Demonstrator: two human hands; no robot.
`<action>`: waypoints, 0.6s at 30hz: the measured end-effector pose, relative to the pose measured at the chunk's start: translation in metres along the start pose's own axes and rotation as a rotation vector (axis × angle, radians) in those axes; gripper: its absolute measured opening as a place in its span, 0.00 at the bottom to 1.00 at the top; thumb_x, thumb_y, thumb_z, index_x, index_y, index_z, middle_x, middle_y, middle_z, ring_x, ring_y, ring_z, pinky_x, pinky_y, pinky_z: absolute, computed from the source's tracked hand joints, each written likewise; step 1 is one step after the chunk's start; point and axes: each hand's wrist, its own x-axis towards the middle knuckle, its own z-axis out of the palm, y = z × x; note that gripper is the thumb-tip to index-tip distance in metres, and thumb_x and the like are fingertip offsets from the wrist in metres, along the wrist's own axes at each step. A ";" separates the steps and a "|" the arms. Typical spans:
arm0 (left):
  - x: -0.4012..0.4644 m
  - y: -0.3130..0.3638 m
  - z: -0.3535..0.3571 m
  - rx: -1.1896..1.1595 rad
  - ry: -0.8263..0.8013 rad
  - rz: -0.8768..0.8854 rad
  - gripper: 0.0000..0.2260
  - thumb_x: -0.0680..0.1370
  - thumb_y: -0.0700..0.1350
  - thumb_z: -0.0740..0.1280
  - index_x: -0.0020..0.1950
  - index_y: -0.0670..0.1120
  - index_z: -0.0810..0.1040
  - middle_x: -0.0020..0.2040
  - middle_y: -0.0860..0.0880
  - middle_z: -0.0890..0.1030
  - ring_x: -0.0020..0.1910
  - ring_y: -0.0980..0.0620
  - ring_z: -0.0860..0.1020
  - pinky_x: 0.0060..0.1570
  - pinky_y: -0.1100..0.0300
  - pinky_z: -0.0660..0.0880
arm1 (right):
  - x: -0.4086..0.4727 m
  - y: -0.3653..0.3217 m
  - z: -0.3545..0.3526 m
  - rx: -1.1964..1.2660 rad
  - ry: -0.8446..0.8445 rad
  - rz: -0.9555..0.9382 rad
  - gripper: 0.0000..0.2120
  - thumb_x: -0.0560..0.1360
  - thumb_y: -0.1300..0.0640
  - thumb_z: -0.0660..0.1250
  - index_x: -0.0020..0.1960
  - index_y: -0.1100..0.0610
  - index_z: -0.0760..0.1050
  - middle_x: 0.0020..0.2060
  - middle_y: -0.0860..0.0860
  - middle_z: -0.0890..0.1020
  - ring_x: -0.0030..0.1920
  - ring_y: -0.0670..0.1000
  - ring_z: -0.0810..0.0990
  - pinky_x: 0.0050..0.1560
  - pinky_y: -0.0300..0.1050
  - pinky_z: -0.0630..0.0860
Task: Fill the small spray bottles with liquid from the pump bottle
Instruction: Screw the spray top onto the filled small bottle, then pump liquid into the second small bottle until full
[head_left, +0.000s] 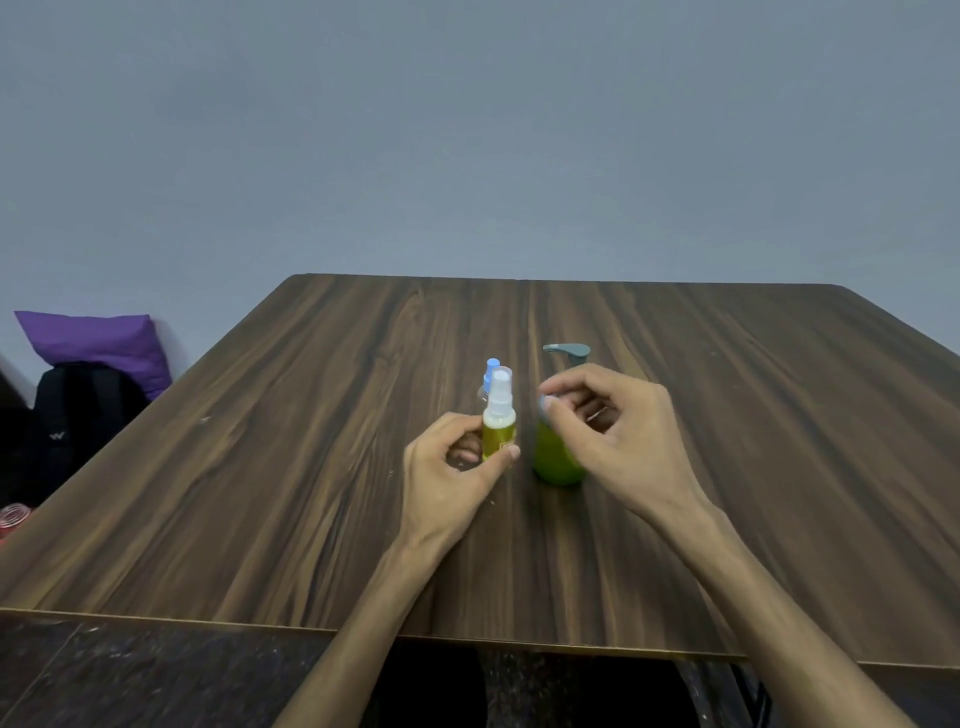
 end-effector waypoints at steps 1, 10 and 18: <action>0.002 -0.003 -0.004 0.016 0.017 -0.046 0.12 0.71 0.43 0.83 0.53 0.49 0.88 0.44 0.52 0.86 0.41 0.51 0.83 0.44 0.54 0.82 | -0.003 0.003 0.000 0.025 0.066 0.002 0.06 0.75 0.64 0.73 0.47 0.54 0.86 0.35 0.47 0.84 0.36 0.48 0.82 0.37 0.41 0.78; 0.032 -0.028 -0.027 0.181 0.006 -0.308 0.10 0.71 0.45 0.83 0.50 0.53 0.89 0.41 0.58 0.88 0.43 0.62 0.86 0.47 0.60 0.80 | -0.013 0.053 -0.002 0.054 0.177 0.164 0.21 0.71 0.50 0.75 0.63 0.50 0.79 0.52 0.44 0.83 0.51 0.48 0.83 0.48 0.43 0.80; 0.053 -0.040 -0.019 0.237 -0.055 -0.300 0.12 0.70 0.45 0.84 0.51 0.51 0.90 0.43 0.59 0.88 0.43 0.64 0.85 0.44 0.70 0.76 | -0.005 0.075 0.018 0.213 -0.150 0.229 0.27 0.69 0.50 0.77 0.66 0.47 0.75 0.56 0.42 0.83 0.58 0.46 0.82 0.59 0.42 0.76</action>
